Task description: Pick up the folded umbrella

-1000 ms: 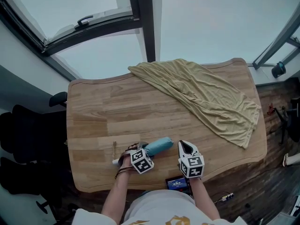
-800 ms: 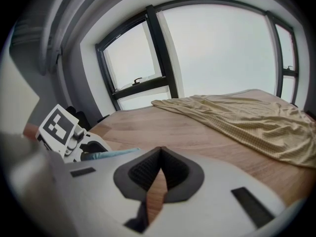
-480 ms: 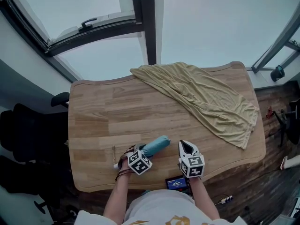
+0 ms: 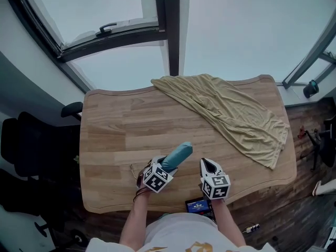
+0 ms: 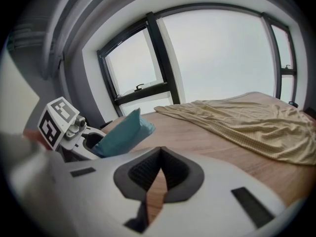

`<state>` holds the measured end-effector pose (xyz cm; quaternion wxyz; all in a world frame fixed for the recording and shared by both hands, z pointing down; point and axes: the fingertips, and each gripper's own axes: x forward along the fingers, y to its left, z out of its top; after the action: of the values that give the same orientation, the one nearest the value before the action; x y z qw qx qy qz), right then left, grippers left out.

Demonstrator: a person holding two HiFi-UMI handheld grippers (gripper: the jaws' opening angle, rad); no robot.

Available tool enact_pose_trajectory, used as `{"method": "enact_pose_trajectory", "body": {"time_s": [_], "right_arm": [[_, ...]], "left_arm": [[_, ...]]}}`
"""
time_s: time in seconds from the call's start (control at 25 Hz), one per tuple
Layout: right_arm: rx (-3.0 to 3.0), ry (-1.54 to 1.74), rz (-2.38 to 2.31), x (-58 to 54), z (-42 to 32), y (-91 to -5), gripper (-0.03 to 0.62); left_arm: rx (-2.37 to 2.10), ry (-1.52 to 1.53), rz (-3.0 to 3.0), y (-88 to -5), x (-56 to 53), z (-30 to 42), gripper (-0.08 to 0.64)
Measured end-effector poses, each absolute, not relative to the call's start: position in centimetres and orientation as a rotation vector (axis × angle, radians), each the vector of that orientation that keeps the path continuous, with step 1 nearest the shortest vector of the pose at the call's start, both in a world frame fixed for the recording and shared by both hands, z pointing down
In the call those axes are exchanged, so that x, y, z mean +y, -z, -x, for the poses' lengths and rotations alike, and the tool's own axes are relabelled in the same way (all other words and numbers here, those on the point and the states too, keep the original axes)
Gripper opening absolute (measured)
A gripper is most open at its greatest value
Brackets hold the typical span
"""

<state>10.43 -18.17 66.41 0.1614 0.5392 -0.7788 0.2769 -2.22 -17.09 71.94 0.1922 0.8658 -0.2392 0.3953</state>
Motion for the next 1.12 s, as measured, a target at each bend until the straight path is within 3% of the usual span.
{"method": "enact_pose_trajectory", "body": {"time_s": [1.12], "right_arm": [[-2.307, -0.51, -1.546, -17.6, -8.1, -59.8, 0.009]], "left_arm": [[-1.069, -0.478, -2.529, -60.6, -18.8, 4.7, 0.299]]}}
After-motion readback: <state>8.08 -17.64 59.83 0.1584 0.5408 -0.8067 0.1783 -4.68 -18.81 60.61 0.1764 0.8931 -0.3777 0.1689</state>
